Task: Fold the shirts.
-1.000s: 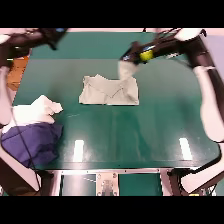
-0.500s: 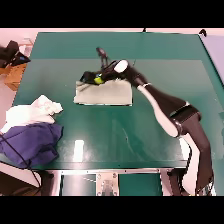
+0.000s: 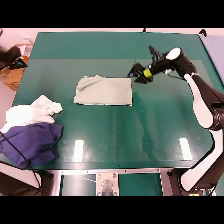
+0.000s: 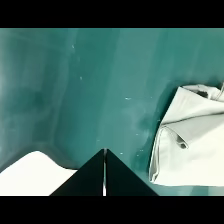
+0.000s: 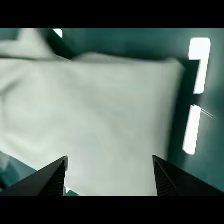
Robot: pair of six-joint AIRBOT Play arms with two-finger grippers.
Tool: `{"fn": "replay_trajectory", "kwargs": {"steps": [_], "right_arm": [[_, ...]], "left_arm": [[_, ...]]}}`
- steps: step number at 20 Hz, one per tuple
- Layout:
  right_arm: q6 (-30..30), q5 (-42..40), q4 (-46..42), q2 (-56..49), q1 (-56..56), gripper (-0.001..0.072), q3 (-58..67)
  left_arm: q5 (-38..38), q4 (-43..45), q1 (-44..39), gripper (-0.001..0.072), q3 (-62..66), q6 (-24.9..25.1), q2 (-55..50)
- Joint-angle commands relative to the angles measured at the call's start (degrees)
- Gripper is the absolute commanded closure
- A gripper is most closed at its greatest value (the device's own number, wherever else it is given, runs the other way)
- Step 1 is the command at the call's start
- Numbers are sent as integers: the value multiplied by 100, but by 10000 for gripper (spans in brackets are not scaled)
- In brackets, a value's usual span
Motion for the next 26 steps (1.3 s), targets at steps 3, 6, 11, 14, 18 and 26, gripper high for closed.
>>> {"fn": "replay_trajectory", "kwargs": {"steps": [3,6,11,14,18,26], "right_arm": [[-164,-157,13,-37,-127,104,-1056],[-424,-501,575,-74,79,105,-1228],[-575,-1325,1458,-192,424,179,-1215],[-866,-1279,1904,-170,354,680,-1051],[-848,-1034,1720,511,-341,697,-824],[129,529,-1102,2369,-4275,698,-1316]], "left_arm": [[79,291,-361,681,0,-24,4],[81,299,-361,681,0,-26,4],[-118,254,-361,681,0,-48,4],[-245,254,-361,681,0,-50,4],[-409,256,-361,681,0,-92,4],[-496,254,-361,681,0,-177,4]]}}
